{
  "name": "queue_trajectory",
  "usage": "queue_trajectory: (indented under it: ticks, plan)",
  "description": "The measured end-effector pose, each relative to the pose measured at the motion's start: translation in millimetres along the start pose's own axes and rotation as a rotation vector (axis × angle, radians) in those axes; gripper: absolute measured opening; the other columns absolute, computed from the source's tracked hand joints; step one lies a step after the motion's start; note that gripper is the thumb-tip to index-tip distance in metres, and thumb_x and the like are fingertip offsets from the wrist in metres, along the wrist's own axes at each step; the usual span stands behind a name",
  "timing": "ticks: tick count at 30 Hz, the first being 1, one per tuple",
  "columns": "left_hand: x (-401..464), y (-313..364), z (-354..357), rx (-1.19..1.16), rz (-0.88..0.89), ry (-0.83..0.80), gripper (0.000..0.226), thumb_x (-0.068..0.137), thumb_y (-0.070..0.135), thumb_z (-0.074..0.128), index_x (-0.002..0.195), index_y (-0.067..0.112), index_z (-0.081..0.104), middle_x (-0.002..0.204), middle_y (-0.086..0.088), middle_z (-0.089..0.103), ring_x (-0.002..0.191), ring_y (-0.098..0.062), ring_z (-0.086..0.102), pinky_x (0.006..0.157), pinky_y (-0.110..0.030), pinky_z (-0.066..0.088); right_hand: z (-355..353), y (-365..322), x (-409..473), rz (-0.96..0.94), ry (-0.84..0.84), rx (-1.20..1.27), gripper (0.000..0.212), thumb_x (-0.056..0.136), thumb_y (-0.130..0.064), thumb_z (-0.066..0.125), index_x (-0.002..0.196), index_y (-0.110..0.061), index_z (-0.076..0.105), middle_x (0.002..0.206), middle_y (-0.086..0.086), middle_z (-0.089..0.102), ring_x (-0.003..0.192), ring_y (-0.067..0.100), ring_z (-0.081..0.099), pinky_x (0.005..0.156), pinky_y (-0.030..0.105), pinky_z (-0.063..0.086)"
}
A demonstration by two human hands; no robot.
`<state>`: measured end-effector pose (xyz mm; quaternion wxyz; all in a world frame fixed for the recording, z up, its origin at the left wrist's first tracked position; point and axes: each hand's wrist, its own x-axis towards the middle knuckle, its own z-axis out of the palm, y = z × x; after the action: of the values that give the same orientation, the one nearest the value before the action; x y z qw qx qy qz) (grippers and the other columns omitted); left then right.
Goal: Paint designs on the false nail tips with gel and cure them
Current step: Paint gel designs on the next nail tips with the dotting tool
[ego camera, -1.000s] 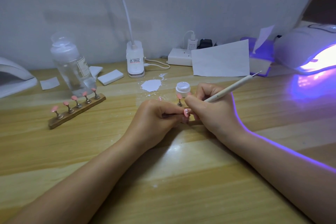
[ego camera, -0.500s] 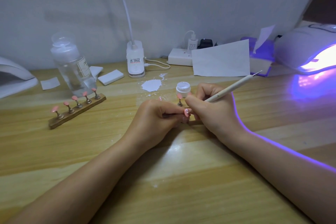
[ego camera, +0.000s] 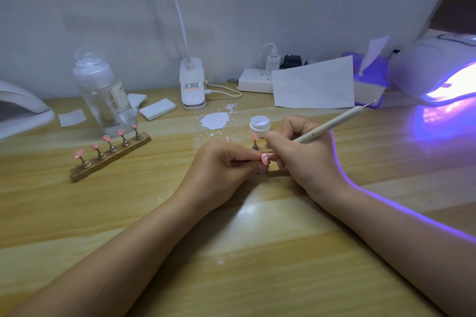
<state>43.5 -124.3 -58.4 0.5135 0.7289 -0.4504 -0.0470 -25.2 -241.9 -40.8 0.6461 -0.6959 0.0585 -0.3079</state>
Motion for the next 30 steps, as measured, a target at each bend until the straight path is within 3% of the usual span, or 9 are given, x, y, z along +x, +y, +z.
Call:
queue_trajectory:
  ticks: [4,6,8,16,19,22,30]
  plan:
    - [0.2,0.7,0.3,-0.009,0.005,0.01,0.017,0.076,0.002,0.069,0.088,0.012,0.073,0.066,0.013,0.067,0.058,0.018,0.05,0.059,-0.005,0.038,0.0,1.7,0.8,-0.001,-0.018,0.007,0.045,0.076,0.014,0.052,0.047,-0.011,0.028,0.03,-0.009,0.034,0.029,0.006,0.04,0.038,0.012,0.032]
    - [0.4,1.2,0.0,-0.004,0.01,0.0,0.014,0.076,0.003,0.069,0.087,0.01,0.073,0.066,0.012,0.067,0.058,0.018,0.05,0.059,-0.004,0.038,-0.2,4.0,1.7,-0.02,0.007,-0.046,0.045,0.077,0.008,0.056,0.046,-0.012,0.029,0.037,0.005,0.035,0.042,0.019,0.044,0.046,0.02,0.031]
    - [0.6,1.3,0.2,0.004,0.012,-0.006,0.011,0.077,0.004,0.068,0.086,0.006,0.074,0.064,0.014,0.064,0.057,0.018,0.049,0.059,-0.004,0.036,-0.7,5.4,2.1,-0.023,0.032,-0.075,0.044,0.075,0.004,0.058,0.045,-0.013,0.031,0.042,0.006,0.033,0.049,0.024,0.039,0.045,0.024,0.03]
    - [0.2,1.0,0.2,-0.007,0.026,-0.006,0.012,0.076,0.003,0.069,0.087,0.007,0.074,0.066,0.008,0.068,0.058,0.019,0.049,0.058,-0.005,0.036,0.0,4.3,0.8,-0.001,0.005,-0.051,0.043,0.075,0.008,0.055,0.045,-0.011,0.032,0.029,-0.009,0.037,0.028,0.004,0.037,0.035,0.01,0.028]
    - [0.5,1.1,0.4,0.006,0.037,-0.002,0.019,0.076,0.002,0.069,0.09,0.014,0.071,0.066,0.016,0.068,0.056,0.02,0.048,0.057,-0.002,0.034,-0.3,4.4,1.1,-0.014,0.02,-0.078,0.044,0.075,0.005,0.057,0.044,-0.012,0.032,0.031,-0.008,0.035,0.032,0.007,0.035,0.037,0.014,0.029]
    - [0.9,-0.3,0.3,0.014,0.032,0.003,0.013,0.075,0.002,0.069,0.086,0.009,0.073,0.054,0.026,0.061,0.056,0.02,0.048,0.057,-0.002,0.034,0.1,3.1,0.3,0.0,0.0,-0.063,0.043,0.076,0.007,0.056,0.045,-0.01,0.032,0.03,-0.009,0.038,0.029,0.004,0.037,0.036,0.012,0.03]
    - [0.5,-0.5,0.6,0.012,0.034,0.008,0.014,0.075,0.001,0.07,0.087,0.008,0.073,0.061,0.022,0.065,0.055,0.019,0.048,0.056,-0.002,0.034,0.2,3.4,1.1,-0.003,0.023,-0.071,0.043,0.074,0.004,0.058,0.045,-0.012,0.031,0.034,-0.002,0.034,0.033,0.008,0.035,0.037,0.013,0.028]
